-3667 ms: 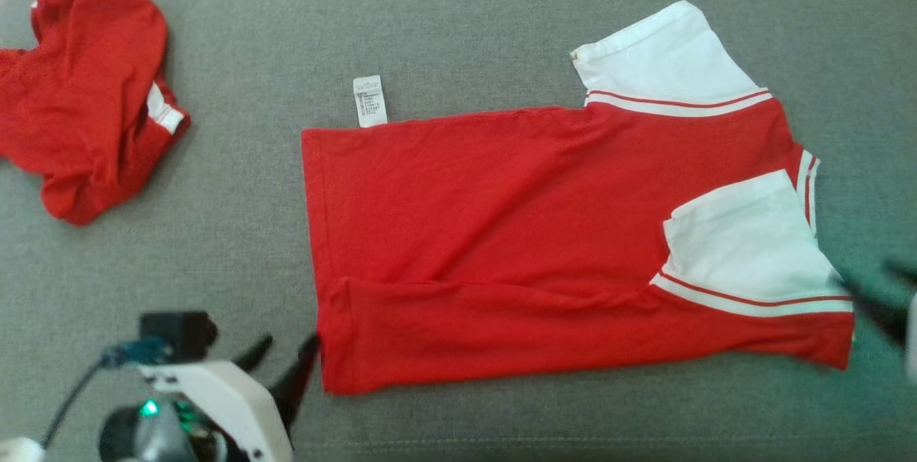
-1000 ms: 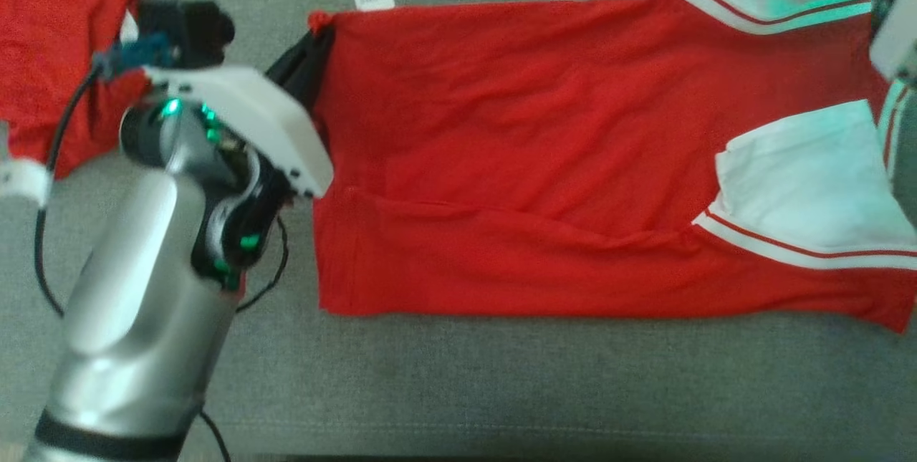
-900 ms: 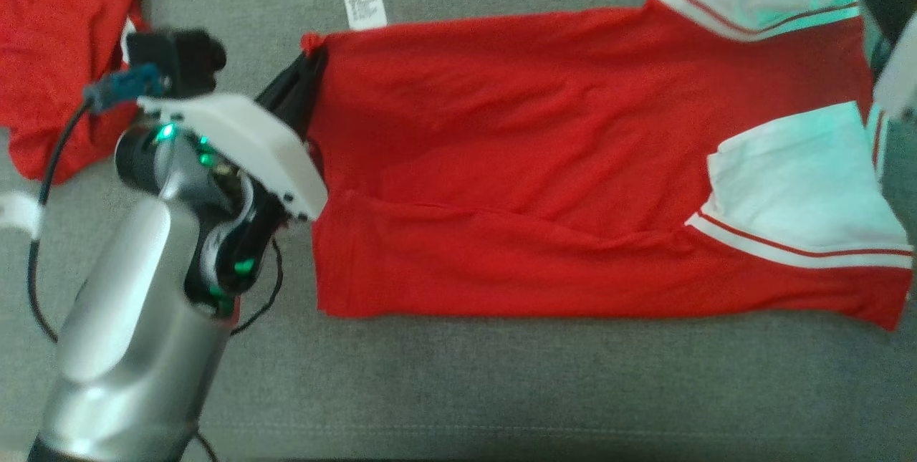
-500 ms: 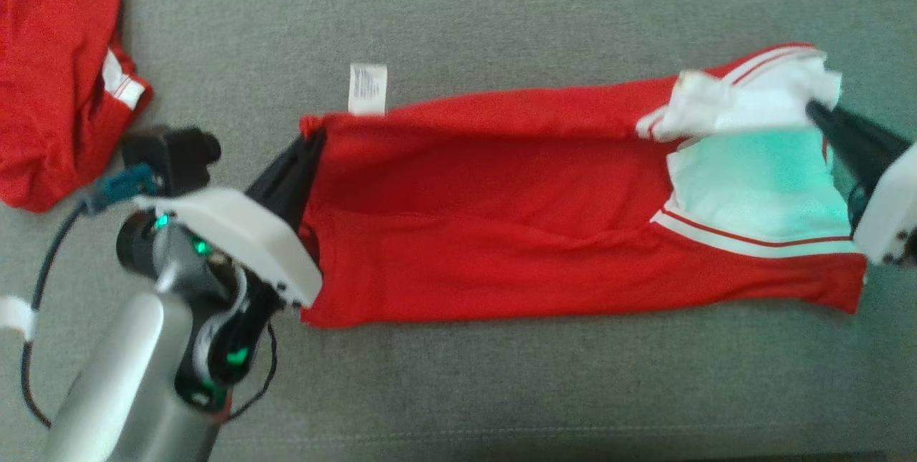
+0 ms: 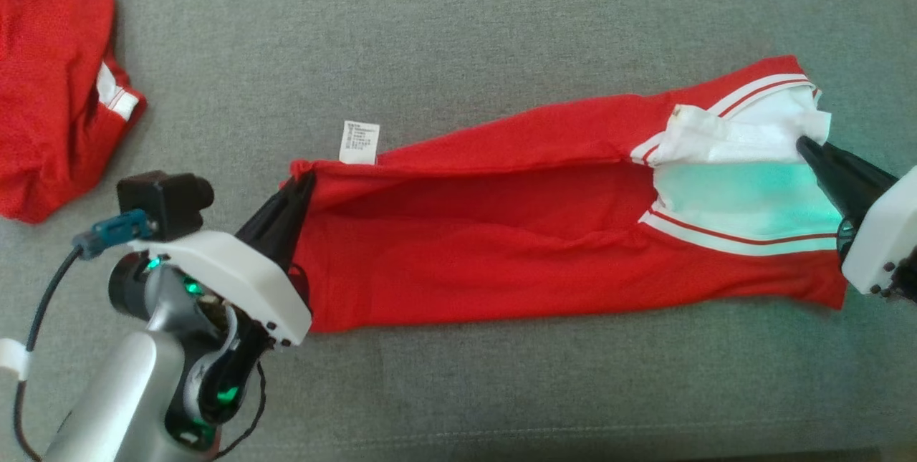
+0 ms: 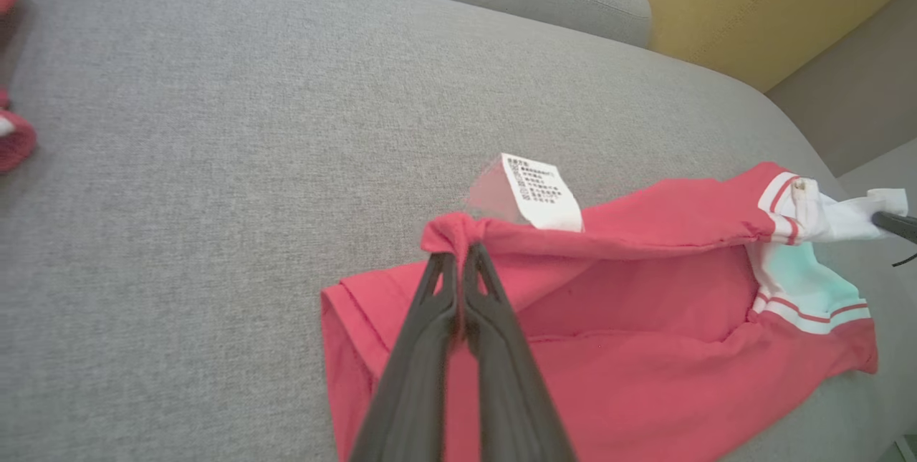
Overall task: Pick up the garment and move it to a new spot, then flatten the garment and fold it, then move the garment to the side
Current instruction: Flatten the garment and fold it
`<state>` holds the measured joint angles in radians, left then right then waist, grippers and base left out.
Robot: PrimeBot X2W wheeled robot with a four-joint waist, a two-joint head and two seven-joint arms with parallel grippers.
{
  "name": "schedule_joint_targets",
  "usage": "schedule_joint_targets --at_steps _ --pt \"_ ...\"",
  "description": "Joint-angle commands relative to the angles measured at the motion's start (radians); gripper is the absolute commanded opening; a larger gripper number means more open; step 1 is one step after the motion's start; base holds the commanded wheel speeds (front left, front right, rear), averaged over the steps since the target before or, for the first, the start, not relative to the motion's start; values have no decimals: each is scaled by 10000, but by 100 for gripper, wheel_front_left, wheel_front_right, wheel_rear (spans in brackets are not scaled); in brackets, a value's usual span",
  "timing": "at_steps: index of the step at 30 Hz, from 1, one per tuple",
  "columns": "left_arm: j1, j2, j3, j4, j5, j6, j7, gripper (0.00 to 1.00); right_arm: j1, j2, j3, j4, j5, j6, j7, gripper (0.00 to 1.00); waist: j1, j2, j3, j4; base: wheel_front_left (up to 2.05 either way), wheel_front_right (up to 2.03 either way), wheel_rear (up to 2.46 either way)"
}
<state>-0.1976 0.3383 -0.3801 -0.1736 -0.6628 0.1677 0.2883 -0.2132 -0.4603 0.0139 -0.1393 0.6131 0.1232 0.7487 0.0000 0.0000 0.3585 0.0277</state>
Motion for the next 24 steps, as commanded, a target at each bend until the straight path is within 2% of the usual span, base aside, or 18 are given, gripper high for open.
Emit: schedule_joint_targets --at_steps 1,7,8,9,11,12,13,17,20,24 --pt "-305 325 463 -397 -11 56 -49 0 -1 -145 -49 -426 -75 75 97 0 0 0 -4 -5 0 0 0" --pt "-239 435 317 -329 -11 -82 37 0 223 -76 83 -355 -99 75 437 0 0 0 2 -54 0 0 0" --pt "-119 515 197 -237 66 -120 82 1 340 -133 216 -342 -115 75 609 39 0 0 13 -91 0 0 0" --pt "-35 598 90 -169 147 -158 137 14 406 -206 283 -329 -137 75 721 100 0 0 6 -105 0 0 0" --pt "184 838 -175 10 399 -244 263 40 548 -403 391 -298 -126 75 977 100 0 0 -57 -136 0 0 0" --pt "311 924 -287 99 485 -269 314 74 606 -510 383 -289 -129 75 1068 100 0 0 -96 -143 0 0 0" --pt "437 989 -362 177 562 -255 339 100 647 -589 336 -275 -155 75 1135 100 0 0 -148 -152 0 0 0" --pt "944 1058 -319 199 855 122 17 100 598 -432 -196 -196 -148 75 1296 100 0 0 -379 -194 0 0 0" --pt "1213 823 88 -17 1422 865 -1145 100 391 -7 -879 4 -398 75 1390 100 0 0 -522 -166 0 0 0" --pt "1462 134 367 -285 1891 1474 -2920 100 -101 834 -1688 422 -894 75 1604 100 0 0 -553 -25 0 0 0"
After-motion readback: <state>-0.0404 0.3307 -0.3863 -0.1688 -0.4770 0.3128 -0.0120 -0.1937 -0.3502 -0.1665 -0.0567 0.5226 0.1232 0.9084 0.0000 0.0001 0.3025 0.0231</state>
